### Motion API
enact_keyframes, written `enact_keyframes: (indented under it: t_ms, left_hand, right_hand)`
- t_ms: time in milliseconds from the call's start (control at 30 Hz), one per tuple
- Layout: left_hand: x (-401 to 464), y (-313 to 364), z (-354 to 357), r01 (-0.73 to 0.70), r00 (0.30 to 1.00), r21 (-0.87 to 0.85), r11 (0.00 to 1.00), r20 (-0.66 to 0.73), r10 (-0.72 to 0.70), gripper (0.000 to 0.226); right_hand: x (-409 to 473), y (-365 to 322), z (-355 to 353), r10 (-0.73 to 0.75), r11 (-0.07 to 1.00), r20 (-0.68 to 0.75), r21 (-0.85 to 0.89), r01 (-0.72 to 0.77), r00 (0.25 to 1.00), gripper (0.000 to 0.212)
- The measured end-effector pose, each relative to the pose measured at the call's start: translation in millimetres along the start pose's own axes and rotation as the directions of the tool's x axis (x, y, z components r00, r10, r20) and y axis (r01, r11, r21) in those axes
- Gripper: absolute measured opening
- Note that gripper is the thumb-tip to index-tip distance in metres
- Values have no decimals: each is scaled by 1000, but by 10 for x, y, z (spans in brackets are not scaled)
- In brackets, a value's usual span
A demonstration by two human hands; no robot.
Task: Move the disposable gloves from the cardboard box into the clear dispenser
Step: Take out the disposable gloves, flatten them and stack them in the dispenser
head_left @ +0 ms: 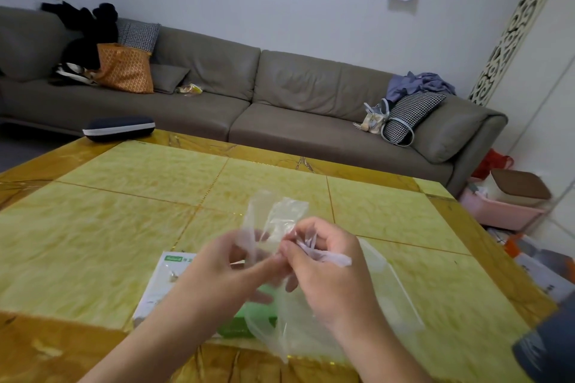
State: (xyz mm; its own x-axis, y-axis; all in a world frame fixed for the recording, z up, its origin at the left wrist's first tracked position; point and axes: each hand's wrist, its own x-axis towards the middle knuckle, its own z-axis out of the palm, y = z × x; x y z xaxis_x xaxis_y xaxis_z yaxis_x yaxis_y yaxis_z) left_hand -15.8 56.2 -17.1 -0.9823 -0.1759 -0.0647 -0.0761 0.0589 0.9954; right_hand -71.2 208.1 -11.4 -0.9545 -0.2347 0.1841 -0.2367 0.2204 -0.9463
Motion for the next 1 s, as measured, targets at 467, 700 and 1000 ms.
enact_keyframes:
  t_ms: [467,700,1000]
  left_hand:
    - [113,34,-358,-96,966,-448,889,-259,-26,26]
    - [124,62,-350,-131,972,-441,888,-231,28,23]
    - [114,42,-337,-115,986,-352,929,-156,63,21]
  right_hand:
    - [144,49,-329,172,979,-49,116,-165,984,9]
    - [195,127,-362,129,990,-23,-60,-130,991,13]
    - [243,108,-527,104,991,64,76,-108,993,32]
